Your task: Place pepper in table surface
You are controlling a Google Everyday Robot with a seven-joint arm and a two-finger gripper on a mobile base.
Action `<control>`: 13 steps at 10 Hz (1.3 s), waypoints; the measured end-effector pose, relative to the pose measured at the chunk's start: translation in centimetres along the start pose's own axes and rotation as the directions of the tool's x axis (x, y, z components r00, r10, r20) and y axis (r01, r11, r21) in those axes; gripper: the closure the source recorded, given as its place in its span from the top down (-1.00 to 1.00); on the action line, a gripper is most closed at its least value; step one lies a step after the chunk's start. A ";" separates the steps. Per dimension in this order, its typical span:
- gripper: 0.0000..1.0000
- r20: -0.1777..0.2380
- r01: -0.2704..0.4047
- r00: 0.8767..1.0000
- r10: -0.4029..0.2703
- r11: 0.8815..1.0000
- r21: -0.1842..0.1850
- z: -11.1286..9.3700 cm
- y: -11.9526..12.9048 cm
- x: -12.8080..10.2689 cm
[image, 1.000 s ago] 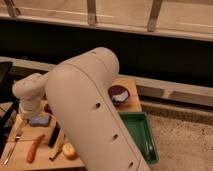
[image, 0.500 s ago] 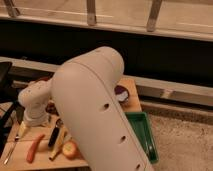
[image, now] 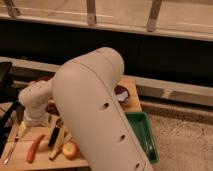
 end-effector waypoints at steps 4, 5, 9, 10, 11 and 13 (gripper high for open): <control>0.60 -0.024 0.000 1.000 -0.001 0.999 -0.039 2.3 0.2 0.8; 0.60 -0.028 -0.009 1.000 0.008 0.999 -0.042 2.5 0.2 1.4; 0.60 -0.044 -0.030 0.999 0.028 0.998 -0.053 3.2 0.6 2.6; 0.60 -0.054 -0.035 0.998 0.031 0.997 -0.063 3.8 0.5 2.6; 0.60 -0.068 -0.037 0.997 0.032 0.997 -0.074 4.7 0.6 2.8; 0.60 -0.078 -0.048 0.996 0.041 0.995 -0.083 5.2 0.4 3.1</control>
